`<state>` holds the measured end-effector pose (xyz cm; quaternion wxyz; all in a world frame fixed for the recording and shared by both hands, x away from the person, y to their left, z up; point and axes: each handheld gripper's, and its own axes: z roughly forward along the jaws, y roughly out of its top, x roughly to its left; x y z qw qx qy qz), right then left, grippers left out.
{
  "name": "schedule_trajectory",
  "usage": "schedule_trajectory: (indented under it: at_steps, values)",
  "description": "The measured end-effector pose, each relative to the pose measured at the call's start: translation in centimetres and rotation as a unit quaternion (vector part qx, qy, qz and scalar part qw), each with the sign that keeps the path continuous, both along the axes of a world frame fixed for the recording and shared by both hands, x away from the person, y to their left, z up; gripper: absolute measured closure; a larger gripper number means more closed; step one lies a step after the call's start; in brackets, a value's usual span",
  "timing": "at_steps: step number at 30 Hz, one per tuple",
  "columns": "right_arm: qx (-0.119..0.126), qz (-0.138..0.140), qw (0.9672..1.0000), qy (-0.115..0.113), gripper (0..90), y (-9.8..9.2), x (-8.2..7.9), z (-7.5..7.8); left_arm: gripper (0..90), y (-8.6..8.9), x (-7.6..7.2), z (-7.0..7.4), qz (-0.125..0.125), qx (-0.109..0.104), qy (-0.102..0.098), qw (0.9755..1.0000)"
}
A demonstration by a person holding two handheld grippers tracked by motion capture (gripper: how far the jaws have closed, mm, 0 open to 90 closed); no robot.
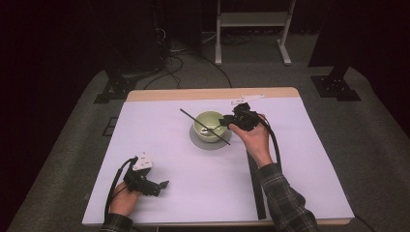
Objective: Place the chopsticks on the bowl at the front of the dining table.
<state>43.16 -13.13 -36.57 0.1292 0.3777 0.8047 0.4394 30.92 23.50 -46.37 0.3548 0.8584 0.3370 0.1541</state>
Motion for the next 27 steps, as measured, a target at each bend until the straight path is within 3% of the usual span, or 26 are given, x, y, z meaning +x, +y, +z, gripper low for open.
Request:
schedule_trajectory:
  at_steps: [15,27]
  values:
    - [-0.008,-0.032,0.9994,-0.008,68.6,-5.3,-2.3,-0.4,0.0,0.0,0.0,0.0,0.0,0.0,0.0,1.0]
    - [-0.011,-0.054,0.9985,-0.003,66.8,-7.9,-3.4,-1.7,0.0,0.0,0.0,0.0,-0.001,0.001,0.0,1.0]
